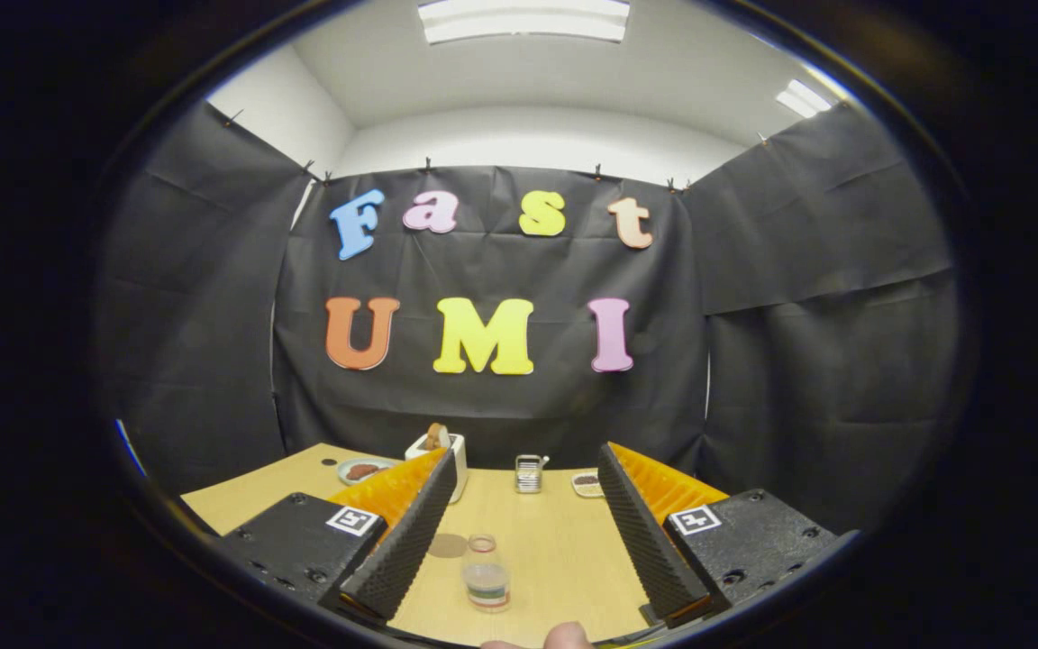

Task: Take the bottle from table, then pour the juice into the cup, finally place the bottle on the coaster

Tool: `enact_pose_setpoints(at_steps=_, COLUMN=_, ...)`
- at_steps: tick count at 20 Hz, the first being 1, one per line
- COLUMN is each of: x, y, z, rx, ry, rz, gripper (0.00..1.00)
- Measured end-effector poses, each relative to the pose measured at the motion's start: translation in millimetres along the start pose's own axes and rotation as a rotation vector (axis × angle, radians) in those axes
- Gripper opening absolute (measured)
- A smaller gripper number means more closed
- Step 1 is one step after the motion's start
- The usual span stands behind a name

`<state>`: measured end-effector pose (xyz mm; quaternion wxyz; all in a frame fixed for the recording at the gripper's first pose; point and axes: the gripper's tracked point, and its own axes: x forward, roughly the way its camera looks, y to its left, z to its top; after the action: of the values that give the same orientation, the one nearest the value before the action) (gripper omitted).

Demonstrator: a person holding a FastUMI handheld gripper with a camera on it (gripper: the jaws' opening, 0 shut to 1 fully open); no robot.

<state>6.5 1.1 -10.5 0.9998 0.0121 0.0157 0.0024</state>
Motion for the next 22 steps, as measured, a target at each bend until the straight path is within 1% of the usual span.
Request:
enact_pose_setpoints(at_steps=8, x=3, y=3, z=-12, rx=0.000, ry=0.015, rz=0.006, gripper=1.00)
enact_pose_setpoints(at_steps=12, x=3, y=1, z=-17, rx=0.021, ry=-0.003, rz=0.006, gripper=1.00)
enact_pose_setpoints(at_steps=16, x=2, y=10, z=-44, rx=0.040, ry=-0.016, rz=0.037, gripper=1.00)
enact_pose_setpoints(at_steps=17, x=2, y=16, z=-56, rx=0.054, ry=-0.012, rz=0.055, gripper=1.00)
enact_pose_setpoints(at_steps=22, x=6, y=20, z=-129, rx=0.034, ry=0.064, rz=0.067, gripper=1.00)
